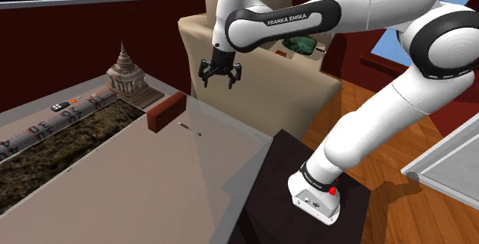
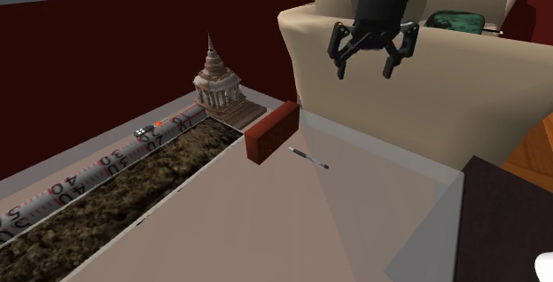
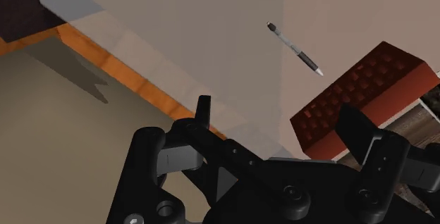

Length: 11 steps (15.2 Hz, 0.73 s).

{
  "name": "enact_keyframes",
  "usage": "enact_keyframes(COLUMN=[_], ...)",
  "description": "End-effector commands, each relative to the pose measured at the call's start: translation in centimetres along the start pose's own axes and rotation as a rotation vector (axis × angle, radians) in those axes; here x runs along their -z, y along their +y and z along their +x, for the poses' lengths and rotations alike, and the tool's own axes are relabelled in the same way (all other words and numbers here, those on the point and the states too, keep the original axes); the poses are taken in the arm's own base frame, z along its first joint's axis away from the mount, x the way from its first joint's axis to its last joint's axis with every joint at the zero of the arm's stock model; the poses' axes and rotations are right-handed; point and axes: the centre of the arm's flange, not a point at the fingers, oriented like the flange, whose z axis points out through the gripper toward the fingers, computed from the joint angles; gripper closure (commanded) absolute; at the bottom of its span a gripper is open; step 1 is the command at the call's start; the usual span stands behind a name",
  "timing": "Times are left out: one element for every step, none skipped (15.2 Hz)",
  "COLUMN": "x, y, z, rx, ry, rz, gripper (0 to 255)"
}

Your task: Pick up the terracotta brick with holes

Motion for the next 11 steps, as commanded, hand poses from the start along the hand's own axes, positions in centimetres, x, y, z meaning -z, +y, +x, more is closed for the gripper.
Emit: enact_keyframes(x=[-1.6, -2.4, -3.2, -4.0, -4.7, -5.5, -6.3, -7.1, -7.9, -8.7, -9.5], y=[-2.1, -3.1, -4.1, -5.1, -6.1, -7.1, -8.0, -8.9, -9.9, -10.8, -11.7], z=[0.7, 1.1, 1.5, 1.9, 2.4, 2.8, 3.3, 3.9, 4.4, 5.0, 5.6], rx=[-0.051, -0.075, -0.099, -0.122, -0.146, -0.170, -0.193, -0.217, -0.241, -0.264, -0.288], ry=[-0.005, -0.007, -0.010, -0.012, -0.014, -0.016, -0.019, -0.021, -0.023, -0.026, -0.028], rz=[0.000, 0.000, 0.000, 0.000, -0.001, -0.001, -0.001, -0.002, -0.002, -0.002, -0.003], gripper=[0, 0, 0, 0, 0, 0, 0, 0, 0, 0, 0])
